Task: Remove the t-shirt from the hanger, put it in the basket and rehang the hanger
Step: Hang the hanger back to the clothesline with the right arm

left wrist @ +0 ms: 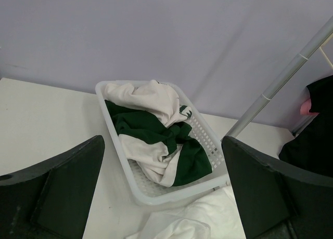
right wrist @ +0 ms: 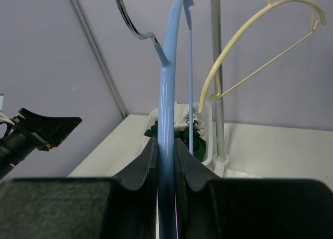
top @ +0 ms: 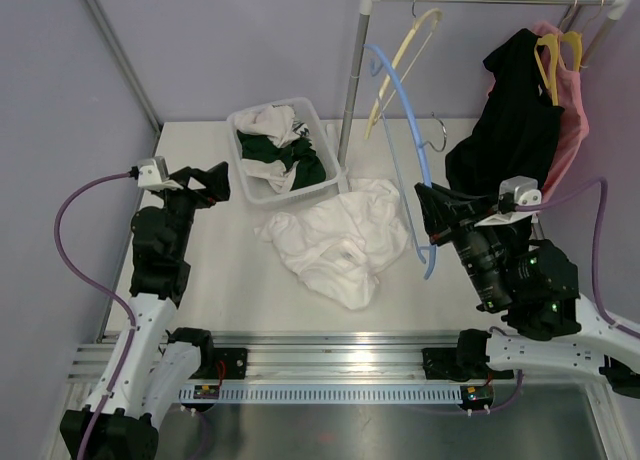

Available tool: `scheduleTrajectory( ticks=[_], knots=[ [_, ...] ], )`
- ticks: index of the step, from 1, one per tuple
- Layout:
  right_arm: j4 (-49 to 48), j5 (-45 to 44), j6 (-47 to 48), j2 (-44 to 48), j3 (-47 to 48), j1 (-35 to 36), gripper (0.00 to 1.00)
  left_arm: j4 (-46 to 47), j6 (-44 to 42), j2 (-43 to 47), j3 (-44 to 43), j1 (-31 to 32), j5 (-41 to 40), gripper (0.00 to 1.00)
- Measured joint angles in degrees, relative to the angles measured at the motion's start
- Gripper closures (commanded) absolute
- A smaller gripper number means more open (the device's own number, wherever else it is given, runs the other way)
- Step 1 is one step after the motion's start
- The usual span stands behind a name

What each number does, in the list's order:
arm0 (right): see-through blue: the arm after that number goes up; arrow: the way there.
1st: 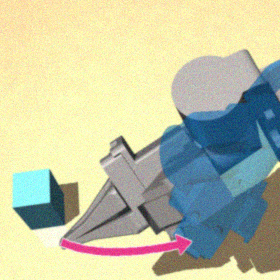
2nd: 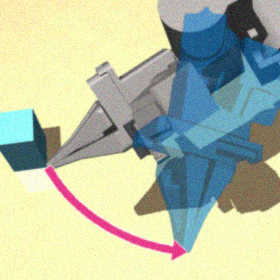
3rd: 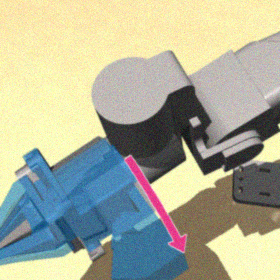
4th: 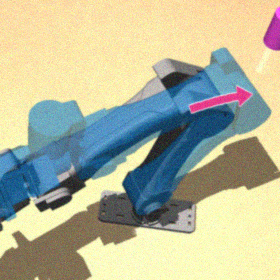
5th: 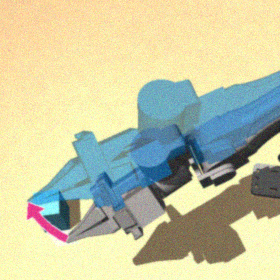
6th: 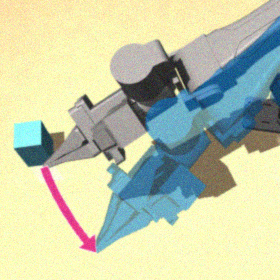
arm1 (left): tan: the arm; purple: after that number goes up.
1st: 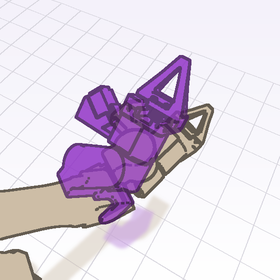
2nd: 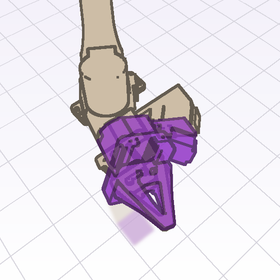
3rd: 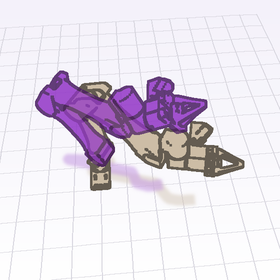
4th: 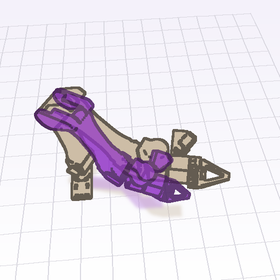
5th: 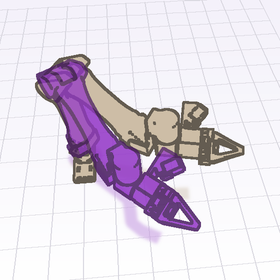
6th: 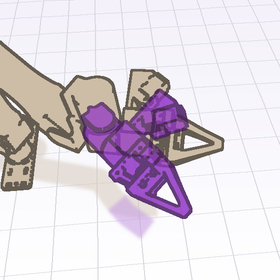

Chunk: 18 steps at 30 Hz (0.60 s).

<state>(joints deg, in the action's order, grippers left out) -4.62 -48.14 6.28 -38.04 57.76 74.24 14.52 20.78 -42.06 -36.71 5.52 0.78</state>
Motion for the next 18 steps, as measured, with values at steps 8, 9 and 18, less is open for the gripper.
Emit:
scheduleTrajectory(
  ticks=[8,9,18],
  knots=[
    [-8.7,-8.5,7.5,1.7,0.0,0.0,1.00,1.1,-0.2,-0.7,0.1,0.0,0.1,0.01],
    [-10.6,-9.7,8.9,1.3,0.0,0.0,1.00,1.3,-0.3,-1.0,0.1,0.0,0.2,0.01],
    [-14.6,-20.3,17.2,-12.0,7.7,-4.1,1.00,6.2,-2.9,-2.5,3.7,0.1,2.1,0.01]
  ],
)
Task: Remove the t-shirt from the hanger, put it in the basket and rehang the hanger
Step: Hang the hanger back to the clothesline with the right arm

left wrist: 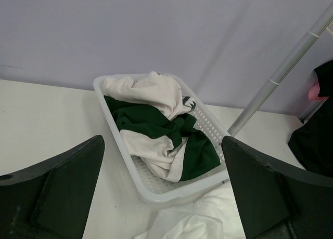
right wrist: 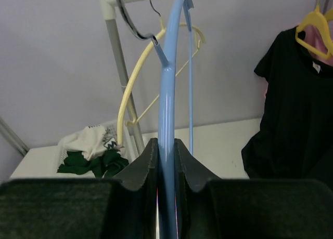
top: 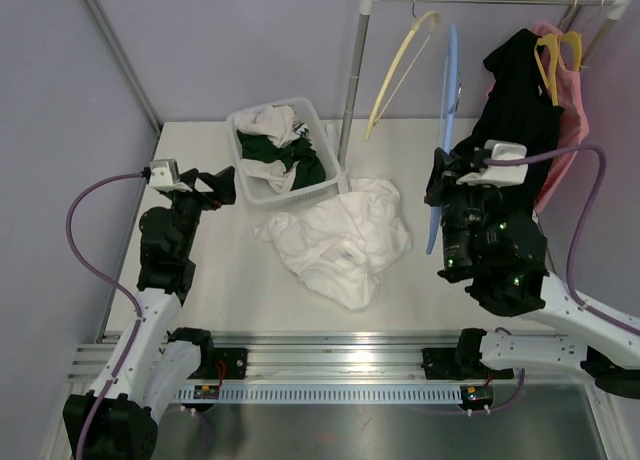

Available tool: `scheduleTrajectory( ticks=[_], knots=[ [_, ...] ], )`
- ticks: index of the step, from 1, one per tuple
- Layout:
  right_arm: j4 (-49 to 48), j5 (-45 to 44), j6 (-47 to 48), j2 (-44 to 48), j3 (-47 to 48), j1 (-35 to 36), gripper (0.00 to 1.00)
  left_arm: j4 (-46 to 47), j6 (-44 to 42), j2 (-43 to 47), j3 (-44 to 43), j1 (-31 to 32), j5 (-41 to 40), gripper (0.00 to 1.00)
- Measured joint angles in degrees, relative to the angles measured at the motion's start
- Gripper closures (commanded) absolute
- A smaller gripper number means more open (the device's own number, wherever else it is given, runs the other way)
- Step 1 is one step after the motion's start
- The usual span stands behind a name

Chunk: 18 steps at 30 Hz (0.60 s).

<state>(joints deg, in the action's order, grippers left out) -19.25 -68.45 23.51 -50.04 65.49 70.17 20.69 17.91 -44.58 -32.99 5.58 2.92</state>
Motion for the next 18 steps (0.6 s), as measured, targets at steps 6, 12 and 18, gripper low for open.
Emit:
scheduleTrajectory(
  ticks=[6,12,18],
  knots=[
    [18.2,2.4,-12.6,-4.2,6.1,-12.3,1.00,0.7,-0.6,-0.5,0.0,0.0,0.3,0.01],
    [31.0,8.9,-22.7,-7.8,11.9,-22.0,1.00,1.6,-1.0,-0.5,0.0,0.1,0.4,0.01],
    [39.5,19.4,-29.2,-15.0,19.6,-32.5,1.00,2.1,-1.2,-0.9,0.0,0.2,0.4,0.01]
  ],
)
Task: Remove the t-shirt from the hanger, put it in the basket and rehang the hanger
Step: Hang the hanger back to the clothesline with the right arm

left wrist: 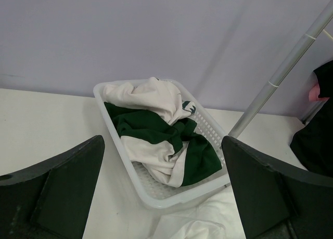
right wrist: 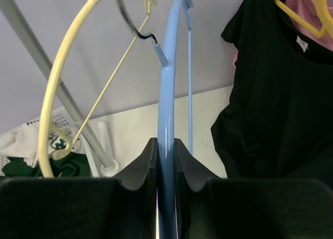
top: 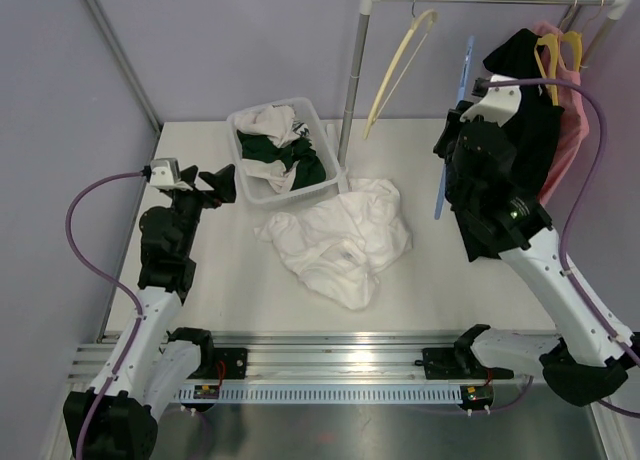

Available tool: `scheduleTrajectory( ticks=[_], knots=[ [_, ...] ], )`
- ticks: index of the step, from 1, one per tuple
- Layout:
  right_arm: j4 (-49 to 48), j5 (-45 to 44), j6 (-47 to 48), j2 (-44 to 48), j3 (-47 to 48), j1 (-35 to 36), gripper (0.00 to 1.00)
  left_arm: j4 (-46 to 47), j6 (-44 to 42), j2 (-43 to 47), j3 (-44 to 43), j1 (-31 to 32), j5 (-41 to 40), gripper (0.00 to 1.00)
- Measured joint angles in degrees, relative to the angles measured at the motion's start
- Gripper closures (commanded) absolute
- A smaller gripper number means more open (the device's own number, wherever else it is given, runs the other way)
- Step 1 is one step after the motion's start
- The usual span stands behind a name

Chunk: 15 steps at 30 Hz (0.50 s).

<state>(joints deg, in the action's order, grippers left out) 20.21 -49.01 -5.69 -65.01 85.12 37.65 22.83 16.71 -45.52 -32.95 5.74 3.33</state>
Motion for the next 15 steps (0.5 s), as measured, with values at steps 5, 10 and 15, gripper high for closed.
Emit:
scheduleTrajectory(
  ticks=[5,10,15],
  knots=[
    [8.0,12.7,-4.7,-6.8,9.2,-12.2,1.00,0.0,0.0,-0.1,0.0,0.2,0.0,0.01],
    [13.0,24.6,-7.5,-12.3,17.4,-21.4,1.00,0.0,0.0,-0.1,0.0,0.4,0.0,0.01],
    [16.9,36.3,-8.5,-18.6,25.8,-26.8,1.00,0.0,0.0,-0.1,0.0,0.6,0.0,0.01]
  ],
)
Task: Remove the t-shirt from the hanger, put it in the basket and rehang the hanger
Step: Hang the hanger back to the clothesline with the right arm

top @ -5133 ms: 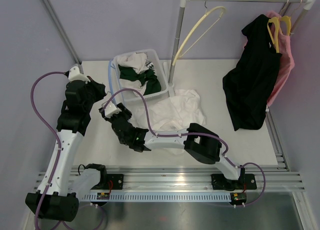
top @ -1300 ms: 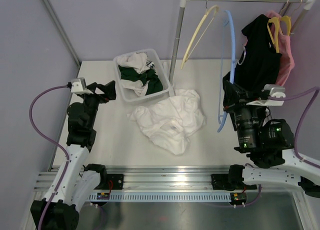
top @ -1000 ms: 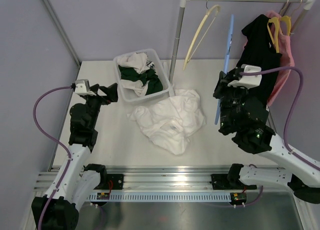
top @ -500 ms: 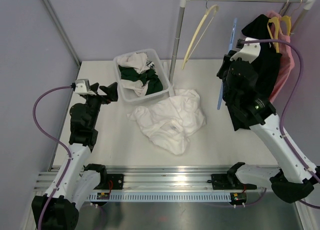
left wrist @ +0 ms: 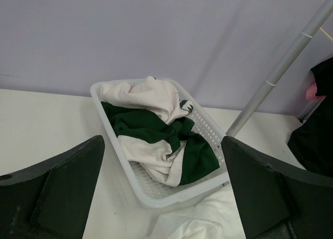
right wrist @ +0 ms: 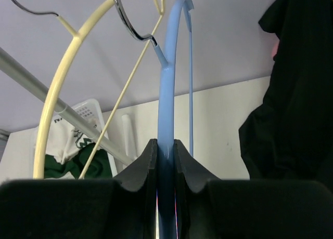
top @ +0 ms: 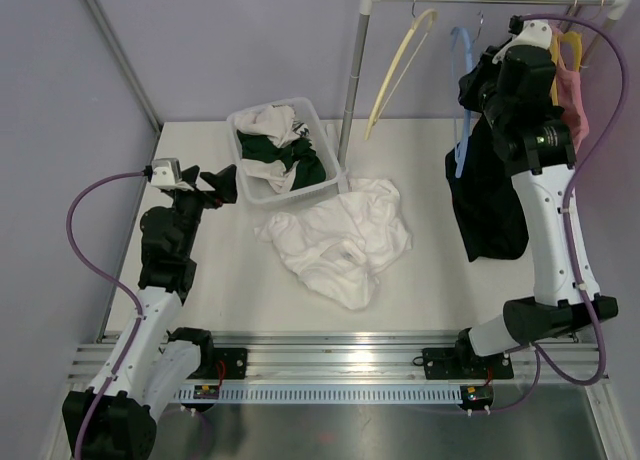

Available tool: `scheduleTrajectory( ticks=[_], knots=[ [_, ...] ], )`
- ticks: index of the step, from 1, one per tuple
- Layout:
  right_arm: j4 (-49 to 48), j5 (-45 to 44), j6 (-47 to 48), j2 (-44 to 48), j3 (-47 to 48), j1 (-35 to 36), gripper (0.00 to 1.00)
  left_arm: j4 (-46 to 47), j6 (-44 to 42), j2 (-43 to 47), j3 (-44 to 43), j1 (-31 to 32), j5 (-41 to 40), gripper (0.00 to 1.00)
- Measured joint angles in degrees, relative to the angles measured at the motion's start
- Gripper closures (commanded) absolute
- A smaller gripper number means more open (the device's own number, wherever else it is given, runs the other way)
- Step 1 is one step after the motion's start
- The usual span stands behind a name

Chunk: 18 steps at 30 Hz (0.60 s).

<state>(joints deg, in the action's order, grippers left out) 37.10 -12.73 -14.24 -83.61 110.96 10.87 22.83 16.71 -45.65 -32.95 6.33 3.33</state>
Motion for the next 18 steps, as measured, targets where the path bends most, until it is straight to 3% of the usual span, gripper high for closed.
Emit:
scheduleTrajectory(
  ticks=[5,18],
  knots=[
    [3.5,7.0,-0.2,-7.6,10.8,-2.6,1.00,0.0,0.0,-0.3,0.0,0.3,0.3,0.01],
    [5.2,14.7,-1.1,-17.2,18.9,-3.1,1.00,0.0,0.0,-1.0,0.0,1.2,1.0,0.01]
  ],
)
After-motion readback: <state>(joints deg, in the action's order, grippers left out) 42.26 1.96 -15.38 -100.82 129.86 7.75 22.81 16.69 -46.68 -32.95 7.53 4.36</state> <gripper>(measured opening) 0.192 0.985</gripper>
